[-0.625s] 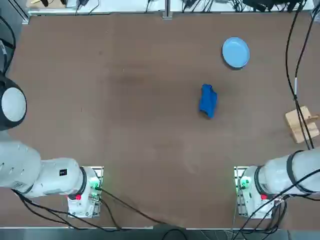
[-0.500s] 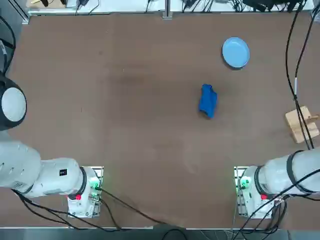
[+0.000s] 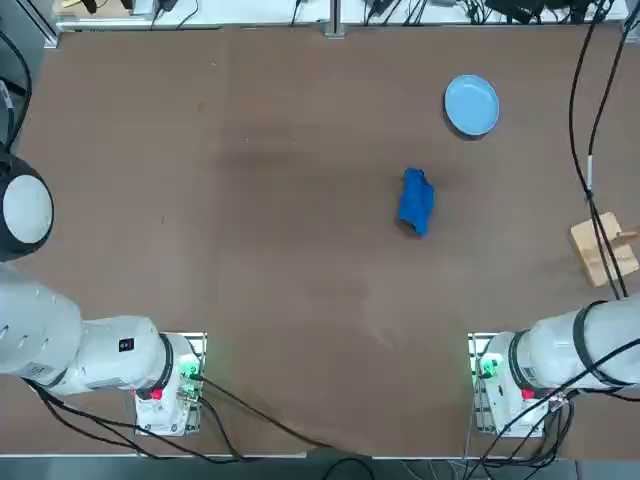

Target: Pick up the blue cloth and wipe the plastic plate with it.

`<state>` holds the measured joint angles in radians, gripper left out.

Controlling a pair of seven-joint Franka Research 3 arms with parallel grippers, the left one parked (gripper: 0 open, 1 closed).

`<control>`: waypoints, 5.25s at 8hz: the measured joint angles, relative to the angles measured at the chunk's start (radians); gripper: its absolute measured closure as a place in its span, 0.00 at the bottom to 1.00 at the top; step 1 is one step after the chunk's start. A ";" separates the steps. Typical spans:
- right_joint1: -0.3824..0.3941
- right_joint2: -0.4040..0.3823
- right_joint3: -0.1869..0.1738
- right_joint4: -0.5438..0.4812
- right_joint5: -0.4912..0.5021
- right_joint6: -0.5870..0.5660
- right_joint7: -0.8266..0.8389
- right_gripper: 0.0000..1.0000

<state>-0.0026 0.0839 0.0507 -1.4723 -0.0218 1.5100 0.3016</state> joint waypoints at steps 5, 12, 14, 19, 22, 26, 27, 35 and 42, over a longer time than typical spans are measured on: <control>0.102 0.109 0.014 -0.061 -0.006 0.153 0.207 0.00; 0.294 0.141 0.021 -0.402 0.007 0.560 0.524 0.00; 0.334 0.148 0.022 -0.518 0.007 0.698 0.582 0.00; 0.425 0.103 0.025 -0.782 0.007 0.987 0.659 0.00; 0.506 0.090 0.027 -0.903 0.007 1.091 0.679 0.00; 0.506 0.088 0.018 -0.937 0.006 1.130 0.679 0.00; 0.505 0.090 0.017 -0.940 0.006 1.152 0.678 0.00; 0.504 0.163 0.008 -1.006 0.002 1.297 0.677 0.00; 0.488 0.225 -0.013 -0.999 -0.026 1.342 0.648 0.59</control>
<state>0.4859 0.3089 0.0378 -2.4708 -0.0480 2.8523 0.9493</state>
